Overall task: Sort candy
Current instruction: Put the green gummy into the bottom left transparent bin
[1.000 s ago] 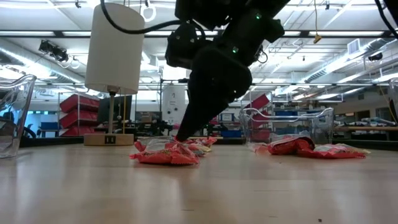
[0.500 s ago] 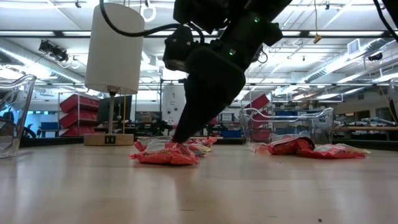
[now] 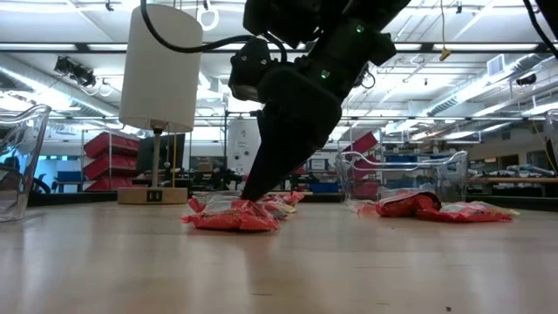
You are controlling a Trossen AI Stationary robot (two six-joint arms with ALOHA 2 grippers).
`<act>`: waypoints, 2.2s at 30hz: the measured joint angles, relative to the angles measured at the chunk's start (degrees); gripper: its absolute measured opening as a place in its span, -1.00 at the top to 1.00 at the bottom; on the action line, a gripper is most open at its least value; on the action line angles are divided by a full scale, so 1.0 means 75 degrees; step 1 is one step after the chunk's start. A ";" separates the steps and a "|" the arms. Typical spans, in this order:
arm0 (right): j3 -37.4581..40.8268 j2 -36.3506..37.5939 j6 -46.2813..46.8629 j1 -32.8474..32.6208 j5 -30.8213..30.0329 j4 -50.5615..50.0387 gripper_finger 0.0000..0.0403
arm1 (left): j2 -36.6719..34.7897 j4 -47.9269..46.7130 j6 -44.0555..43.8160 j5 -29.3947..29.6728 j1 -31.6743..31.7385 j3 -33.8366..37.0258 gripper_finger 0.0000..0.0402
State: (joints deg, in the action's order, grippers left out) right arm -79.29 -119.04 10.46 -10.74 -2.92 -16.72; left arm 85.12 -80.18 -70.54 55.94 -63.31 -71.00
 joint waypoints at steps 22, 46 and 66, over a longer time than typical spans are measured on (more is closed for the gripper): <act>0.0568 0.0015 0.0096 -0.0058 0.0003 0.0682 0.78 | 0.0000 0.0009 0.0000 0.0006 -0.0001 0.0000 0.12; 0.0335 0.0903 -0.1176 -0.0992 -0.2819 0.1080 1.00 | 0.0086 0.1033 0.0385 0.0790 0.0071 0.0003 0.12; 0.0329 0.0903 -0.4870 -0.1859 -0.4990 0.4849 1.00 | 0.0300 0.2740 0.2751 0.1664 0.1402 0.0006 0.12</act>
State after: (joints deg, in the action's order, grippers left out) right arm -76.82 -112.27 -26.07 -24.69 -40.35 19.64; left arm 87.37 -59.63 -49.91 68.43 -52.79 -70.96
